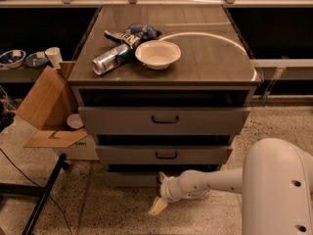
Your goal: Open bottom drawer
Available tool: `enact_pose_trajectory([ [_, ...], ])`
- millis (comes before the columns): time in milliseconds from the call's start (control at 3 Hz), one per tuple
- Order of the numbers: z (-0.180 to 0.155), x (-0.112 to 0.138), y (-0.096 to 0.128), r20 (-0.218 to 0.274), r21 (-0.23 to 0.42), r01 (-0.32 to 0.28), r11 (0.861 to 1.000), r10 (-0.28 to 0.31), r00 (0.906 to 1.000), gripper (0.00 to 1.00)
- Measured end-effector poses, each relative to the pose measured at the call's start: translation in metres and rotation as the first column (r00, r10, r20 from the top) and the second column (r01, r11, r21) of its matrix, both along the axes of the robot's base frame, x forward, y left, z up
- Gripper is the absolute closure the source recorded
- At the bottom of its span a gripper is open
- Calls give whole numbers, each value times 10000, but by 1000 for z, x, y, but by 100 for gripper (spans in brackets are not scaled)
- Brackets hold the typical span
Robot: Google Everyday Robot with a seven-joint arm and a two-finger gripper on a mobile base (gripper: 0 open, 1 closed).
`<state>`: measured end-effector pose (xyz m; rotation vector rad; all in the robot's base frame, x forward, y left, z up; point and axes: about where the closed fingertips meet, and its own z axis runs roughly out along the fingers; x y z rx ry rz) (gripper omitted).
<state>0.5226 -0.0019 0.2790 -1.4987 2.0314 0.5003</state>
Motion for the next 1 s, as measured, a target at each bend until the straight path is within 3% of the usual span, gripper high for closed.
enact_pose_trajectory([
  [667, -5, 8, -1, 226, -172, -85, 9998, 89, 9997, 0],
  [1000, -14, 19, -8, 686, -501, -144, 9986, 179, 9975, 0],
])
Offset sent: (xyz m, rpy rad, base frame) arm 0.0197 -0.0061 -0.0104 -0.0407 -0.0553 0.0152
